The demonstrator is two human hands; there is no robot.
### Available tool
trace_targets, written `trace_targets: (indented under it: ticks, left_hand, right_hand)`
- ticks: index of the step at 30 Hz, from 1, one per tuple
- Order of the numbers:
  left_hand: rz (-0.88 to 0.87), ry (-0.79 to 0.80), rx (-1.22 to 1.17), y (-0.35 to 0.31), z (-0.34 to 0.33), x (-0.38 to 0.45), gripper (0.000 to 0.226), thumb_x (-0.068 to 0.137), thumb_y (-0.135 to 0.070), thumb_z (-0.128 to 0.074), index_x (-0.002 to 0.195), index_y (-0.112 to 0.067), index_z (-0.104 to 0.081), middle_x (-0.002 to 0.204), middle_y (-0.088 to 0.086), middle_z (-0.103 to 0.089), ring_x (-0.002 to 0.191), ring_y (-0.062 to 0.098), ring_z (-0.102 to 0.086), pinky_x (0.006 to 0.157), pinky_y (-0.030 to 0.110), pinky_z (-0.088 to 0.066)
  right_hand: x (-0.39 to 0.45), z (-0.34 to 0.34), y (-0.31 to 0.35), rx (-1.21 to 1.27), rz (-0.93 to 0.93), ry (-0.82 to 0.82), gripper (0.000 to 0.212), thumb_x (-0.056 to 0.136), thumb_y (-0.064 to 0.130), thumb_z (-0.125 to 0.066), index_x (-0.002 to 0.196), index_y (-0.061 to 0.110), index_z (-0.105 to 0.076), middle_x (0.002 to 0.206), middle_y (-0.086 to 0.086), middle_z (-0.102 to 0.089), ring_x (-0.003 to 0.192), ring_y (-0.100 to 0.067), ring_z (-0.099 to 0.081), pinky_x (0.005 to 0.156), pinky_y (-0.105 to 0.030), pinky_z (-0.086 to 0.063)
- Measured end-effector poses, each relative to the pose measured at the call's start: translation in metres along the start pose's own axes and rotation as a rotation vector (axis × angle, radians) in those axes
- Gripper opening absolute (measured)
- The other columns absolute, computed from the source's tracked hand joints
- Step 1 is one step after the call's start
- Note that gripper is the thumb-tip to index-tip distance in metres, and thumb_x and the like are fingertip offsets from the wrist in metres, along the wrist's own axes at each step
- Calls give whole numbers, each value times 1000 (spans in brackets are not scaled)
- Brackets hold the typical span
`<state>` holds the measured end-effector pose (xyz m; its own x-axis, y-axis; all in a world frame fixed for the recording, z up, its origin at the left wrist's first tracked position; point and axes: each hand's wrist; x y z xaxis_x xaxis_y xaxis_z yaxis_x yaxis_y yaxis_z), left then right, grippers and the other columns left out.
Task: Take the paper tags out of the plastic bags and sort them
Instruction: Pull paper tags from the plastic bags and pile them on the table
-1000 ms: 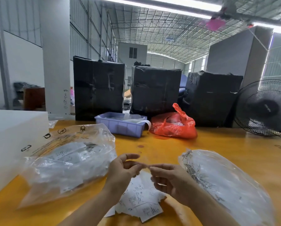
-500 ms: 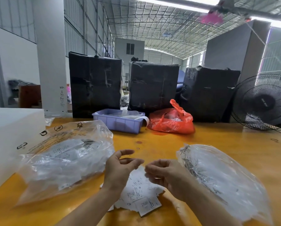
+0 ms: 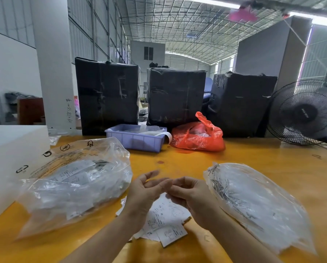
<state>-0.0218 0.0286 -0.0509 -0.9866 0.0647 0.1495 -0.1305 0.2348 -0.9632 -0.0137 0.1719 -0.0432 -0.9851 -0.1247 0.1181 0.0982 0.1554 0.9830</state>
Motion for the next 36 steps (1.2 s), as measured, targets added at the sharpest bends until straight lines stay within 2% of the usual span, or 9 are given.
trace_targets:
  ticks: [4, 7, 12, 15, 18, 22, 29, 32, 36]
  left_hand:
    - [-107, -67, 177, 0, 4, 0, 35, 68, -7, -79, 99, -13, -64, 80, 4, -73, 76, 16, -70, 60, 16, -51]
    - [-102, -38, 286, 0, 8, 0, 34, 70, -2, -79, 98, -16, -63, 80, 5, -71, 77, 17, -68, 62, 18, -52]
    - [-105, 94, 404, -1, 6, -3, 21, 70, -16, -80, 88, -21, -71, 78, 1, -74, 74, 11, -69, 62, 15, -52]
    - [-137, -20, 377, -1, 6, -1, 3, 79, -15, -73, 76, -17, -73, 68, -2, -73, 62, 6, -66, 58, 15, -52]
    - [-129, -184, 334, 1, 11, 4, 7, 78, -15, -74, 72, -18, -71, 66, -3, -73, 57, 4, -65, 57, 18, -50]
    - [-113, -289, 255, 2, 19, 9, 6, 75, -12, -77, 74, -15, -72, 68, 1, -72, 65, 12, -66, 66, 24, -49]
    - [-40, -289, 175, 6, 20, 10, 11, 73, -3, -77, 76, -8, -68, 70, 7, -68, 69, 19, -62, 70, 29, -53]
    - [-10, -259, 138, 7, 18, 9, 18, 72, -1, -78, 82, -9, -66, 78, 5, -68, 69, 17, -64, 63, 23, -51]
    - [10, -227, 133, 8, 17, 9, 24, 71, -3, -79, 90, -9, -66, 81, 7, -72, 69, 16, -67, 64, 24, -50]
  right_hand:
    - [-1, -3, 1, -106, 67, -66, 17, 74, -1, -74, 87, 5, -66, 72, -8, -66, 70, -17, -64, 65, -22, -51]
    - [0, -2, 4, -78, 99, -147, 23, 76, -2, -72, 95, 7, -62, 79, -11, -70, 71, -16, -66, 66, -23, -50]
    - [-5, -4, 9, -366, 257, -66, 23, 81, 3, -70, 97, 14, -60, 80, -7, -73, 74, -14, -70, 69, -23, -56]
    - [-3, -3, 9, -424, 319, -137, 14, 87, 6, -65, 97, 14, -60, 79, -7, -72, 70, -13, -68, 65, -19, -54]
    - [0, 7, 9, -642, 267, -138, 7, 86, 12, -67, 91, 11, -64, 78, -5, -70, 64, -12, -63, 59, -16, -50]
    - [2, 11, 2, -1021, 154, -32, 19, 78, 29, -76, 92, 18, -69, 83, 9, -66, 69, 1, -56, 56, -8, -42]
    - [5, 13, -6, -1132, -95, 73, 84, 57, 43, -87, 129, 19, -51, 113, 6, -57, 94, -9, -52, 73, -18, -40]
    - [6, 13, -7, -1080, -105, 62, 83, 56, 38, -89, 127, 18, -51, 115, 3, -56, 96, -11, -52, 74, -19, -39]
    - [6, 15, -4, -1008, -88, 3, 64, 63, 24, -87, 120, 22, -59, 102, 5, -52, 87, -7, -50, 57, -10, -37]
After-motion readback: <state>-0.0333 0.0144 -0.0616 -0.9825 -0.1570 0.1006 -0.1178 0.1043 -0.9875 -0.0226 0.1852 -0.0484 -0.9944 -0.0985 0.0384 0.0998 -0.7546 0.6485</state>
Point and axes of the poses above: each hand's wrist, its own x-axis towards the middle knuckle, its own z-axis out of the back of the hand, y = z × x
